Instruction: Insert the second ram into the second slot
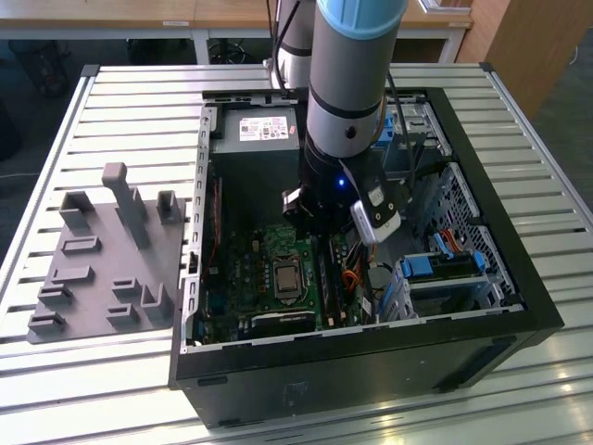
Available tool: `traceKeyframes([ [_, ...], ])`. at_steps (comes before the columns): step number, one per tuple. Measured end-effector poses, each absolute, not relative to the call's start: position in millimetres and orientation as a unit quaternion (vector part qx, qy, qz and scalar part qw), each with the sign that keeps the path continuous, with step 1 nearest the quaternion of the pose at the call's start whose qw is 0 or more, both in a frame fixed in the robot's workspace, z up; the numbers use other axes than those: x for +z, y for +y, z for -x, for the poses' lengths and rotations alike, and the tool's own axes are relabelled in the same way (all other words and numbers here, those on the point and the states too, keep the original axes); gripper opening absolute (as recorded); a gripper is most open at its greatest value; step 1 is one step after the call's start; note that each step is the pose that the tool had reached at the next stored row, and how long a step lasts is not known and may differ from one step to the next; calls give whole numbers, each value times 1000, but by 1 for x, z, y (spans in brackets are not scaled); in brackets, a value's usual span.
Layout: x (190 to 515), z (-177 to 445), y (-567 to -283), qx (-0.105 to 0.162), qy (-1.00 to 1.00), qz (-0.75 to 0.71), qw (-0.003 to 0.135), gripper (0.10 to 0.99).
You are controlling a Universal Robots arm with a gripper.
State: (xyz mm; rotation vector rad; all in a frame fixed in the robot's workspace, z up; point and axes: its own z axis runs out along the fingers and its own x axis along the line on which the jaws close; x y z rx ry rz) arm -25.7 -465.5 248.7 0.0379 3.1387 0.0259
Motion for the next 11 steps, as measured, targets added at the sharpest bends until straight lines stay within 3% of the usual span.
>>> traceKeyframes([
  [11,240,24,-466,8,1000,-18,1,137],
])
